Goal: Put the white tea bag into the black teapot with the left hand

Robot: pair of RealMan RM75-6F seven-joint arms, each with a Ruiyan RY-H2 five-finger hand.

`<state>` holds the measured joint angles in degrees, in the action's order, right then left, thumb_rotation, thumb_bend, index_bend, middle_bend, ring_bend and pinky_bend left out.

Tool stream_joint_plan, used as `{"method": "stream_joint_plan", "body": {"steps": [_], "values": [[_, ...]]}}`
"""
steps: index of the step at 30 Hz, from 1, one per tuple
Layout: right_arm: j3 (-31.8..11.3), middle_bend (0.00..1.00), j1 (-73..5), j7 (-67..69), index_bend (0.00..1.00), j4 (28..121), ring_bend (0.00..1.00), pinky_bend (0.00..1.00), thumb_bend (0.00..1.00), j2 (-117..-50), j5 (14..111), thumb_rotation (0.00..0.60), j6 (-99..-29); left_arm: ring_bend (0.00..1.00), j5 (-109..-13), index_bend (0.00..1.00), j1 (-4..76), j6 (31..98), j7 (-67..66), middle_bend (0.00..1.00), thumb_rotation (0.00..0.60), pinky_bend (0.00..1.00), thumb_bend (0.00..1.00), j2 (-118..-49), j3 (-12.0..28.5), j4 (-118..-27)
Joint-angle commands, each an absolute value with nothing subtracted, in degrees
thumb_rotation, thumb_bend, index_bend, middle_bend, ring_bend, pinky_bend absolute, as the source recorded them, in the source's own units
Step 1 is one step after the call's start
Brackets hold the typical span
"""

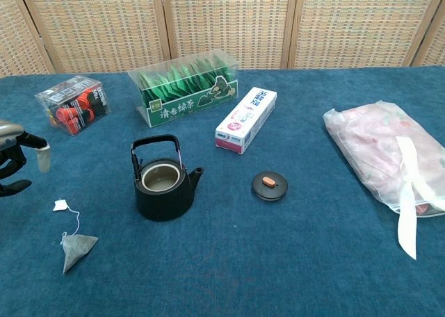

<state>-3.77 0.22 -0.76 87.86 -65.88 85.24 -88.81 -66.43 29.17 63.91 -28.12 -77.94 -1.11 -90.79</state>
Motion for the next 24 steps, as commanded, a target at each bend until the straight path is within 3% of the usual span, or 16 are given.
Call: {"method": "stream_joint_plan", "body": {"steps": [1, 7, 24], "values": [[-3.75, 0.12, 0.28, -0.81, 0.12, 87.93, 0.03, 0.08, 0.17, -65.85, 85.28, 0.6, -88.89, 0.77, -65.78, 0.43, 29.2, 63.82, -29.18, 0.8, 0.6, 0.68, 0.2, -78.72, -0.74, -90.59], [-3.74, 0.12, 0.47, -0.97, 0.12, 88.21, 0.03, 0.08, 0.17, -65.71, 85.19, 0.6, -89.05, 0.74, -65.86, 0.43, 28.58, 64.99, -30.0, 0.78, 0.6, 0.67, 0.2, -80.27, -0.23, -90.12], [-3.73, 0.12, 0.85, -1.31, 0.12, 88.59, 0.03, 0.08, 0.17, -65.52, 84.6, 0.6, -88.95, 0.74, -62.25, 0.44, 29.94, 59.95, -30.71, 0.78, 0.6, 0.67, 0.23, -83.81, 0.86, -86.9]]}}
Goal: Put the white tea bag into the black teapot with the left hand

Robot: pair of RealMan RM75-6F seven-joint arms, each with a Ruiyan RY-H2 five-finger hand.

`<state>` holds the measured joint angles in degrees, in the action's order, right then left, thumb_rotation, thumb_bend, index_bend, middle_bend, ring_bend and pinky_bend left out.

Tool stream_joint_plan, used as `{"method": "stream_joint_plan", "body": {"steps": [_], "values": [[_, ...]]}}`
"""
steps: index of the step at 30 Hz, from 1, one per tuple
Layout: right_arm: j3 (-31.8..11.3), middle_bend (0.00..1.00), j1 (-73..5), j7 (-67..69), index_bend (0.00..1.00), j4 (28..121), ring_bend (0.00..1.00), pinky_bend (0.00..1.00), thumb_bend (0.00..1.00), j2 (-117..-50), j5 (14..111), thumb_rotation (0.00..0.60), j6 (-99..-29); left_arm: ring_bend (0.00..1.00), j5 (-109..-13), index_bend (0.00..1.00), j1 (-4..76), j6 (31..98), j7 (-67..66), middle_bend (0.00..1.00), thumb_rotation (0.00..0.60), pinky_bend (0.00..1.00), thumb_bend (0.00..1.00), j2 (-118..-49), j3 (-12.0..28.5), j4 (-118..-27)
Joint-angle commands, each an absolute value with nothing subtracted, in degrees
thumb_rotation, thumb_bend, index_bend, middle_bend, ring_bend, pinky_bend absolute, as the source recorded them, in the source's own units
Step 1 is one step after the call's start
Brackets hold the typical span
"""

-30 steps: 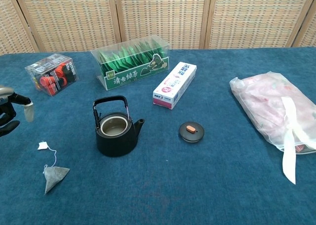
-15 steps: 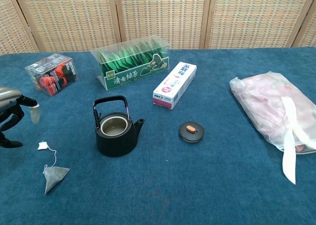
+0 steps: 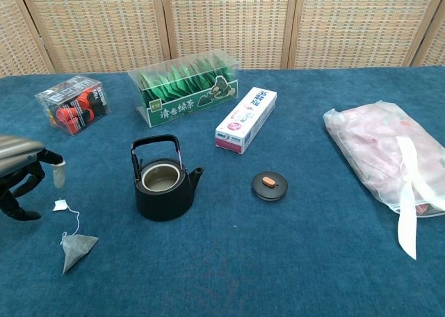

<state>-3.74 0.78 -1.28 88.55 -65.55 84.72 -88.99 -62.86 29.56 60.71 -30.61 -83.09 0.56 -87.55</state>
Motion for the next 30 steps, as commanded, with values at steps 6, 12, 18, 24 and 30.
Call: {"method": "stream_joint_plan", "body": {"steps": [6, 12, 18, 24, 30], "values": [[-3.72, 0.12, 1.05, -1.38, 0.12, 88.73, 0.03, 0.08, 0.17, -65.43, 84.32, 0.6, -88.94, 0.74, -61.43, 0.47, 30.43, 59.05, -30.69, 0.78, 0.6, 0.67, 0.29, -84.91, 1.35, -85.95], [-3.75, 0.12, 1.29, -1.37, 0.11, 88.79, 0.03, 0.08, 0.17, -65.41, 84.0, 0.6, -89.0, 0.74, -60.62, 0.5, 30.72, 58.31, -30.94, 0.78, 0.6, 0.67, 0.3, -85.21, 1.43, -85.85], [-3.74, 0.12, 1.36, -1.17, 0.11, 88.64, 0.03, 0.08, 0.17, -65.52, 83.88, 0.6, -88.86, 0.74, -59.9, 0.51, 30.94, 57.95, -31.52, 0.78, 0.6, 0.67, 0.32, -85.73, 1.37, -85.18], [-3.74, 0.12, 1.4, -1.07, 0.11, 88.63, 0.03, 0.08, 0.17, -65.53, 83.68, 0.6, -88.63, 0.74, -59.42, 0.51, 31.07, 58.02, -31.5, 0.78, 0.6, 0.67, 0.32, -86.17, 1.7, -84.85], [-3.74, 0.12, 1.42, -1.05, 0.11, 88.55, 0.03, 0.08, 0.17, -65.57, 83.62, 0.6, -88.52, 0.74, -58.7, 0.51, 31.26, 57.66, -31.78, 0.78, 0.6, 0.67, 0.37, -86.27, 1.76, -84.79]]}}
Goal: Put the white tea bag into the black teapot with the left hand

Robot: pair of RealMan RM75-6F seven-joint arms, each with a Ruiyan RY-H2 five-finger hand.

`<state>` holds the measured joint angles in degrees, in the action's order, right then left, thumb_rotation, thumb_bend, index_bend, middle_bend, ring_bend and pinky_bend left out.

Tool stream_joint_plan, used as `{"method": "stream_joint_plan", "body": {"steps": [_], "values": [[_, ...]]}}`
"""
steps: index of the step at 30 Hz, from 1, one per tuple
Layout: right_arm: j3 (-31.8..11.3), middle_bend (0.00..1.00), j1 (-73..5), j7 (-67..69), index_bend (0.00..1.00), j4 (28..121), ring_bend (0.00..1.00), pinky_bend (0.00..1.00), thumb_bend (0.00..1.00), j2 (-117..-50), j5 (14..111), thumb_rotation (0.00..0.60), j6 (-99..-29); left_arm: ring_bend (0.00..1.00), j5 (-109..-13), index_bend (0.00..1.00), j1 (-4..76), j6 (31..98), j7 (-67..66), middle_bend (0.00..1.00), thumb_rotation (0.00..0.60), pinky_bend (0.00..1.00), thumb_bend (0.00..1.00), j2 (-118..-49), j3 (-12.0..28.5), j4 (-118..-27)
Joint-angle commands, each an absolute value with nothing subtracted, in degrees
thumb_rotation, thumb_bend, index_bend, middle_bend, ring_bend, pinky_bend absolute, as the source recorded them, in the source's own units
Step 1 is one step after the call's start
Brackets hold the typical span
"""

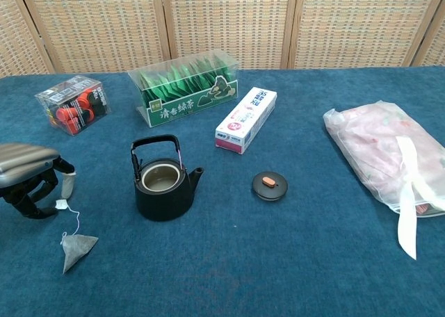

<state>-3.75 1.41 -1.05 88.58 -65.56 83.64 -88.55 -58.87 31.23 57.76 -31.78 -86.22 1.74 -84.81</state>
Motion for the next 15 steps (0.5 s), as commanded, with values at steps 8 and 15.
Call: {"method": "stream_joint_plan", "body": {"steps": [8, 15], "values": [[-3.79, 0.12, 1.5, -1.21, 0.11, 88.74, 0.03, 0.08, 0.17, -65.46, 83.38, 0.6, -88.41, 0.74, -57.93, 0.52, 31.44, 57.05, -31.8, 0.78, 0.6, 0.67, 0.41, -86.57, 1.63, -84.41], [-3.76, 0.12, 1.63, -1.46, 0.11, 89.04, 0.03, 0.08, 0.17, -65.33, 83.37, 0.6, -88.46, 0.74, -57.62, 0.53, 31.56, 56.83, -31.69, 0.78, 0.6, 0.67, 0.42, -86.67, 1.52, -84.17]]}}
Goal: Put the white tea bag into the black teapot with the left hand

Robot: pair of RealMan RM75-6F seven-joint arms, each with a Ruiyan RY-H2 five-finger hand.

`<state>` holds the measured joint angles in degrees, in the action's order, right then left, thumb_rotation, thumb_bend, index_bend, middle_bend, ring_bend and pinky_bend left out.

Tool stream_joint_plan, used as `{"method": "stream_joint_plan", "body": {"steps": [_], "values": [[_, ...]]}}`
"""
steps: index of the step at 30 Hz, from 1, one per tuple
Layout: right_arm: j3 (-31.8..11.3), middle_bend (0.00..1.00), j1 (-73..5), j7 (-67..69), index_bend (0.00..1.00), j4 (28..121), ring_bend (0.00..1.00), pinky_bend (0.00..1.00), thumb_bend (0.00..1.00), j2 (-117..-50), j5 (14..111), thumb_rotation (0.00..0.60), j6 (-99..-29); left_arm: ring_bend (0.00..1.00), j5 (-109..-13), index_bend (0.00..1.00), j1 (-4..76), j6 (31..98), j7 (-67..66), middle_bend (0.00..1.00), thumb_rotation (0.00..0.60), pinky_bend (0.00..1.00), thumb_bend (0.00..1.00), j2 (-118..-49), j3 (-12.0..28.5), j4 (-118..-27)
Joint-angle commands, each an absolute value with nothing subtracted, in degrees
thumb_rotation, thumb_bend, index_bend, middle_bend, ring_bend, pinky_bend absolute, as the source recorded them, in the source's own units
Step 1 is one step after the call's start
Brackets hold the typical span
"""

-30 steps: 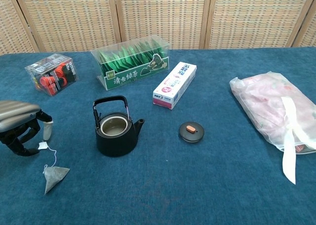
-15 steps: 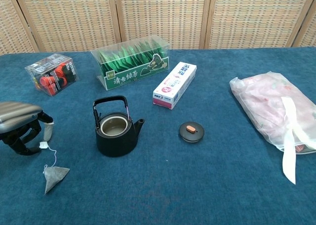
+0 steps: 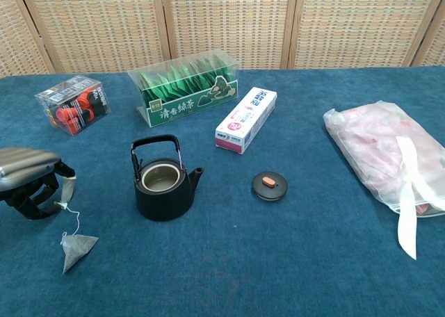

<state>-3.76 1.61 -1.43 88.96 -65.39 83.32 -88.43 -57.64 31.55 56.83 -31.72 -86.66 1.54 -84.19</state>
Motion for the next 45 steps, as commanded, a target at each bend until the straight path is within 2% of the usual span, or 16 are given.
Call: {"method": "stream_joint_plan", "body": {"steps": [1, 29, 45], "values": [[-3.77, 0.12, 1.62, -1.52, 0.11, 89.08, 0.03, 0.08, 0.17, -65.33, 83.39, 0.6, -88.48, 0.74, -57.67, 0.53, 31.5, 56.96, -31.63, 0.78, 0.6, 0.67, 0.42, -86.72, 1.48, -84.14], [-3.76, 0.12, 1.93, -1.1, 0.11, 88.96, 0.03, 0.08, 0.17, -65.51, 83.63, 0.6, -88.83, 0.76, -58.66, 0.69, 31.15, 56.88, -28.54, 0.78, 0.6, 0.67, 0.42, -86.72, 1.57, -84.67], [-3.78, 0.12, 2.05, -1.18, 0.11, 89.04, 0.03, 0.08, 0.17, -65.62, 83.83, 0.6, -89.07, 0.77, -59.71, 0.75, 30.95, 56.35, -25.36, 0.79, 0.6, 0.67, 0.44, -85.64, 1.9, -85.75]]}}
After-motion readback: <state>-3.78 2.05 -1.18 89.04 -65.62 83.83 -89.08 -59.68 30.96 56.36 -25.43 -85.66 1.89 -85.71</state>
